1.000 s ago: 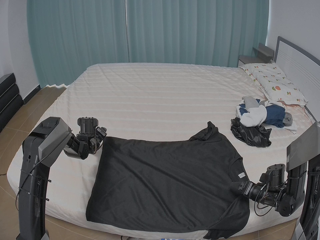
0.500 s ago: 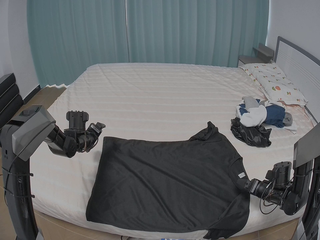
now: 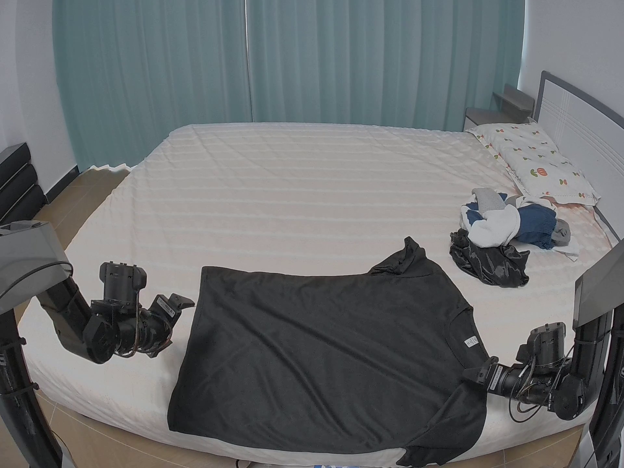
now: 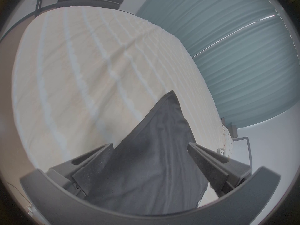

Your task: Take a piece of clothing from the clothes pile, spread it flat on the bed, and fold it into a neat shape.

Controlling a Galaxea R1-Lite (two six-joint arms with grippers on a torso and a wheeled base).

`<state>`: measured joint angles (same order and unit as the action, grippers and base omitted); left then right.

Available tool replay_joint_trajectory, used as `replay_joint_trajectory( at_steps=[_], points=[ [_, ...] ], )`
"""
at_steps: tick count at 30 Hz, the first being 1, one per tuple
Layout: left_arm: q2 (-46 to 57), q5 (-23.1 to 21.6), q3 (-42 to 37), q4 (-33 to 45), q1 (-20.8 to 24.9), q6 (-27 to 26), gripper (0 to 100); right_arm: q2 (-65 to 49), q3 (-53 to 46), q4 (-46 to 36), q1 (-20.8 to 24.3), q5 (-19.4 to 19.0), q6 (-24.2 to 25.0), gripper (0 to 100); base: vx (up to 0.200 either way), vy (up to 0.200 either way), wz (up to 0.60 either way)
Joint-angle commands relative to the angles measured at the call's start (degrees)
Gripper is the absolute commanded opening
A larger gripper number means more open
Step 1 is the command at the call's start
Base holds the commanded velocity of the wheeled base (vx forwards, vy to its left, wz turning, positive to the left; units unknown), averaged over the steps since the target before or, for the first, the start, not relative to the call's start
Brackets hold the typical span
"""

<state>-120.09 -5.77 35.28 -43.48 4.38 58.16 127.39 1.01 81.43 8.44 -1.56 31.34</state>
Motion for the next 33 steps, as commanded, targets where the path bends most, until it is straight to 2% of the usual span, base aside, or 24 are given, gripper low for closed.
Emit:
replay_joint_trajectory(
  at_steps=[1, 5, 11, 23, 29, 33],
  points=[
    [5.9, -1.7, -10.1, -5.0, 0.4, 1.9, 100, 1.0, -1.0, -4.1, 2.1, -1.9, -3.0, 100, 0.0, 0.0, 0.0],
    [5.7, -3.8, -12.2, -5.7, 0.7, 1.9, 100, 1.0, -1.0, -6.5, 2.0, -2.2, -5.6, 100, 0.0, 0.0, 0.0],
    [5.8, -4.3, -13.5, -5.8, 1.8, 1.9, 100, 0.3, -1.0, -7.2, 2.0, -2.6, -5.7, 100, 0.0, 0.0, 0.0],
    [6.1, -4.3, -17.7, -6.2, 4.6, -0.3, 100, -0.7, -1.0, -7.2, 2.7, -2.9, -5.2, 100, -0.2, 0.0, 0.0],
    [5.5, -4.3, -20.3, -6.2, 5.1, -6.9, 100, -0.7, -1.0, -6.8, 2.9, -2.9, -5.1, 100, -0.2, 0.0, 0.0],
    [2.5, -3.8, -20.8, -6.2, 5.0, -11.7, 100, -1.1, -1.0, -6.3, 2.9, -2.9, -5.1, 100, 0.0, 0.0, 0.0]
  ],
)
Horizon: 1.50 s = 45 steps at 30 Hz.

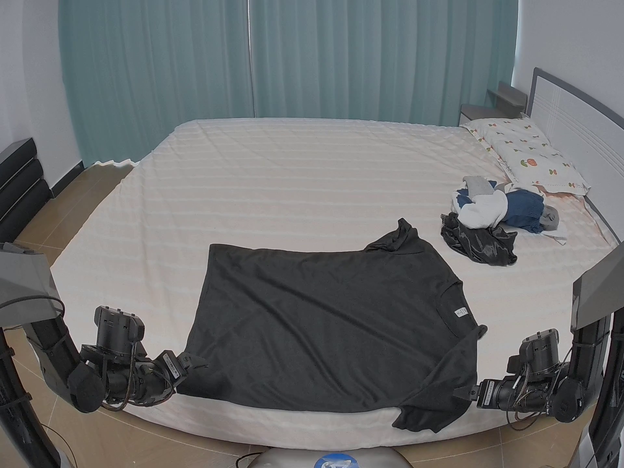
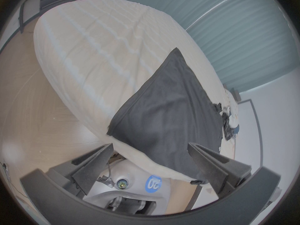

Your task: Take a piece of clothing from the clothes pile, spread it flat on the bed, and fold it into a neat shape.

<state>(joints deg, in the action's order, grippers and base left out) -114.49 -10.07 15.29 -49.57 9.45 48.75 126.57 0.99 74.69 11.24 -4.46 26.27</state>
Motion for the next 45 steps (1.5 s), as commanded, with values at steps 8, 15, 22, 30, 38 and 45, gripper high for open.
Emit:
replay_joint_trajectory(
  at_steps=[8, 15, 22, 30, 38, 45],
  points=[
    [-6.7, 4.8, -1.5, -2.4, 0.0, -7.9, 100, 0.1, -1.0, 2.3, 0.1, 0.0, 0.0, 100, 0.0, 0.0, 0.0],
    [-14.9, 7.1, -2.1, -15.4, 0.1, -12.2, 100, 0.3, -1.0, 3.5, 0.5, 0.1, 0.0, 100, 0.0, 0.0, 0.0],
    [-20.3, 8.1, -4.5, -24.6, -0.2, -20.7, 100, 2.1, -1.0, 5.0, 0.5, 0.2, 0.0, 100, 0.0, 0.0, 0.0],
    [-21.1, 3.3, -3.2, -27.2, -0.7, -21.5, 100, 2.8, -1.0, 6.4, 0.5, 0.3, 0.2, 100, 0.0, 0.0, 0.0],
    [-21.3, 1.9, 0.6, -26.5, -2.0, -23.4, 100, 2.3, -1.0, 6.4, 0.4, 0.1, 1.2, 100, 0.0, 0.0, 0.0],
    [-23.2, 1.5, 2.2, -27.0, -2.9, -25.4, 100, 2.2, -1.0, 6.5, 0.4, 0.1, 1.6, 100, 0.0, 0.0, 0.0]
  ],
)
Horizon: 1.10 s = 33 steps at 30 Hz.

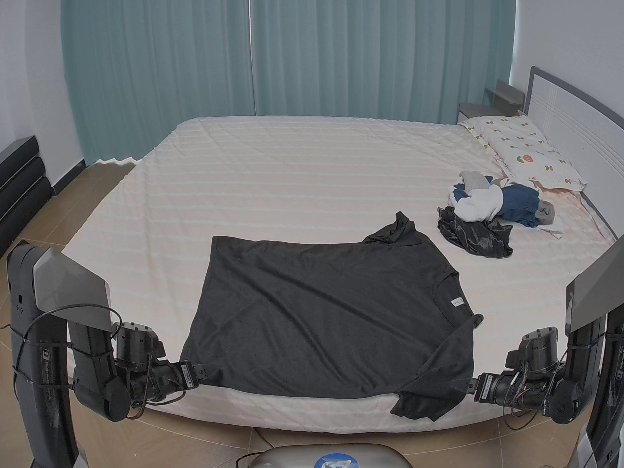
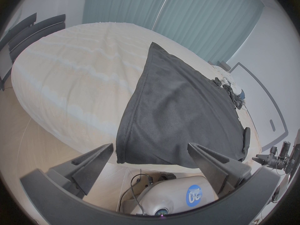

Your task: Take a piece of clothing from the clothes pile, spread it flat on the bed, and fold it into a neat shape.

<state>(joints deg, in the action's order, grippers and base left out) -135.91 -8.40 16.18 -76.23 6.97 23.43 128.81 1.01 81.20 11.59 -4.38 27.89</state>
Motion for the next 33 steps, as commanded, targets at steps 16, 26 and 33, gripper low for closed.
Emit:
replay_joint_trajectory(
  at_steps=[16, 26, 33],
  points=[
    [-1.4, -0.2, -1.1, -0.4, -1.6, -0.1, 0, 0.3, -1.0, 1.4, -0.6, -0.1, 0.1, 100, 0.0, 0.0, 0.0],
    [3.1, -0.4, -5.3, -0.9, -2.3, 0.2, 0, 0.9, -1.0, 1.6, -0.7, -0.5, -0.2, 100, 0.0, 0.0, 0.0],
    [4.1, -0.3, -6.5, -0.9, -2.2, 1.8, 0, 3.8, 0.3, 5.1, -1.9, -3.1, -0.2, 100, 0.0, 0.0, 0.0]
  ],
)
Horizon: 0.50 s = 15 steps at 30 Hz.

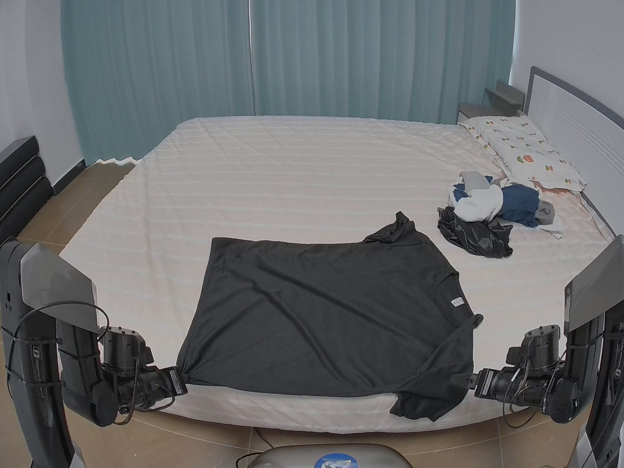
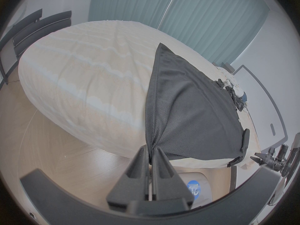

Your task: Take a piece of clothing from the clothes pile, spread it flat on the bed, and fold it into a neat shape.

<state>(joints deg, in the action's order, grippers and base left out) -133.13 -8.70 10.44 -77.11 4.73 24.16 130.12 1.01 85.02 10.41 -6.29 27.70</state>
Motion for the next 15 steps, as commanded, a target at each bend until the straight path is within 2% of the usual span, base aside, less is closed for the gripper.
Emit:
replay_joint_trajectory(
  at_steps=[1, 11, 12, 15],
  points=[
    [1.4, 0.0, -0.7, -0.1, 0.0, 1.9, 0, 3.4, 1.2, 1.6, -0.9, -1.2, -0.1, 100, 0.0, 0.0, 0.0],
    [2.5, -0.1, -0.1, -0.1, 0.1, 6.9, 0, 8.0, 10.3, 0.9, -2.9, -1.4, -0.2, 100, 0.0, 0.0, 0.0],
    [2.5, -0.1, -0.1, -0.1, 0.1, 6.9, 0, 8.0, 10.3, 0.9, -2.9, -1.4, -0.2, 0, 0.0, 0.0, 0.0],
    [2.5, -0.1, 0.1, -0.1, -0.1, 7.0, 0, 8.8, 12.6, 0.8, -2.9, -1.4, -0.3, 0, 0.0, 0.0, 0.0]
  ],
)
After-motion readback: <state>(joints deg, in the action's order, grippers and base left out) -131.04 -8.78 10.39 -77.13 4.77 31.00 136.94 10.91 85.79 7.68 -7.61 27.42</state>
